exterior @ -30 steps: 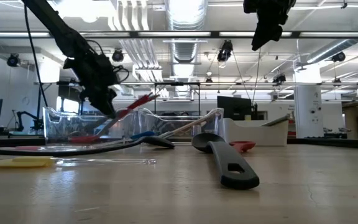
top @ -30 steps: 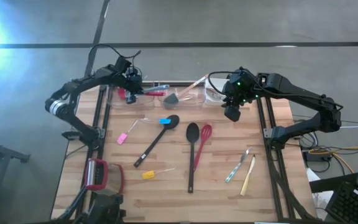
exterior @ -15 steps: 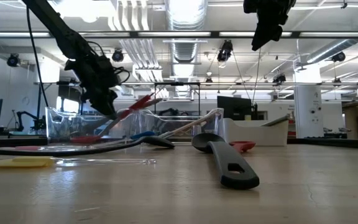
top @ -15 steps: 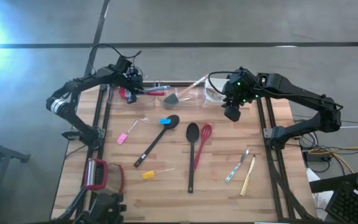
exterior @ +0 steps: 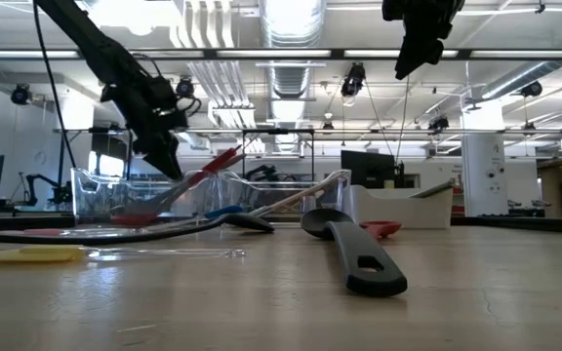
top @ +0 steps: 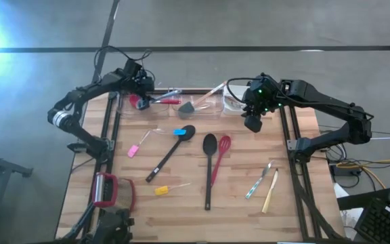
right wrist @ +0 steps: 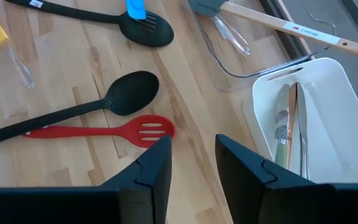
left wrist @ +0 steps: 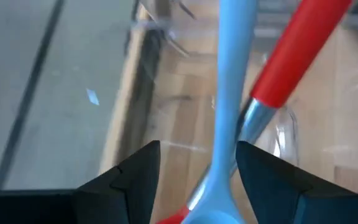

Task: Pick & Place Kitchen Items
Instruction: Put the blue spatula into the right transparent bin

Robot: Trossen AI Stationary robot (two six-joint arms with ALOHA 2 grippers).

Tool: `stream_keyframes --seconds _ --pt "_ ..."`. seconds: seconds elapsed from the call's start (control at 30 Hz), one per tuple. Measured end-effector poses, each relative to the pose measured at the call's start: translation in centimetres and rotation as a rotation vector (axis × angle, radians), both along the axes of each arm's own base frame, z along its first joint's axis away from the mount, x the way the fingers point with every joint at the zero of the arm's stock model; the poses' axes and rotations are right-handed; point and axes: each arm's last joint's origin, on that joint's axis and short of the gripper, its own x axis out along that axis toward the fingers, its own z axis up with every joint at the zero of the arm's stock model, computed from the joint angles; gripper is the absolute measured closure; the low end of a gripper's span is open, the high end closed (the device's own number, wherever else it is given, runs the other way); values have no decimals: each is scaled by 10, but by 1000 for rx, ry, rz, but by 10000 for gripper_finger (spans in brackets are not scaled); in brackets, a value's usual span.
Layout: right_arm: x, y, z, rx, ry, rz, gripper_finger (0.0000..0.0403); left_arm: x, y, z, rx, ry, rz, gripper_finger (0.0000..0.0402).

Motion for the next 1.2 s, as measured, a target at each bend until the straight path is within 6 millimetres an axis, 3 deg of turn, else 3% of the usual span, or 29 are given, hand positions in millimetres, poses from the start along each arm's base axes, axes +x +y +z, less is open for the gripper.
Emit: stream_keyframes --seconds 0.23,0.4,0.53,0.67,0.97,1.2 --pt "0 0 0 0 0 0 292 -6 -13 44 47 -135 113 186" --pt "1 0 0 -3 -6 0 286 -7 -31 79 -46 -361 218 186" --pt "1 -1 1 -7 -18 0 280 -2 -51 102 -191 -589 92 186" --pt "2 -1 1 -8 -20 0 276 11 -76 116 -299 -697 -88 186" --pt "2 -1 1 -9 -21 0 274 60 -151 122 -266 -637 -431 186" --pt "2 -1 1 7 -26 -22 285 81 -202 116 -129 -511 -432 186"
